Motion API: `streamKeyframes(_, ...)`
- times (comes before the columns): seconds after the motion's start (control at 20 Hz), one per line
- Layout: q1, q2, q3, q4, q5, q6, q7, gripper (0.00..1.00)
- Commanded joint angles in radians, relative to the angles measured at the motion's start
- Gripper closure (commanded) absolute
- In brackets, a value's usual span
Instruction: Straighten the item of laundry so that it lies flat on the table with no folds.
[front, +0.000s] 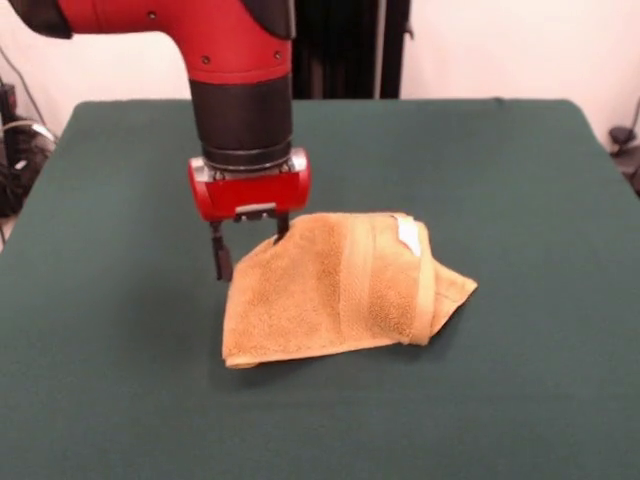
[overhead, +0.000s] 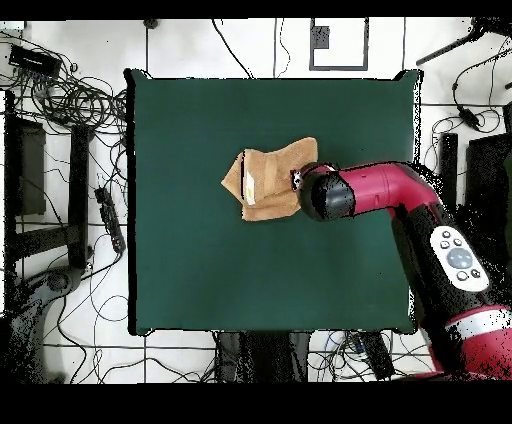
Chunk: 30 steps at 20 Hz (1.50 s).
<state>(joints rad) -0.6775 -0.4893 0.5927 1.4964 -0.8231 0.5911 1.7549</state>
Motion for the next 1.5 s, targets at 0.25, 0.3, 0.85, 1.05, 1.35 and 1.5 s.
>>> streamKeyframes(0.25, 0.273, 0.064, -0.272, -0.212, -0.02, 0.008, 0.387, 0.0)
streamKeyframes(0.3, 0.284, 0.059, -0.278, -0.211, -0.002, 0.011, 0.384, 0.0)
streamKeyframes(0.85, 0.316, 0.058, -0.299, -0.204, 0.272, 0.021, 0.452, 0.0)
streamKeyframes(1.05, 0.312, 0.055, -0.3, -0.183, 0.381, 0.007, 0.47, 0.0)
streamKeyframes(1.35, 0.3, 0.041, -0.283, -0.155, 0.534, 0.008, 0.459, 0.0)
streamKeyframes(1.5, 0.314, 0.043, -0.297, -0.164, 0.584, 0.008, 0.456, 0.0)
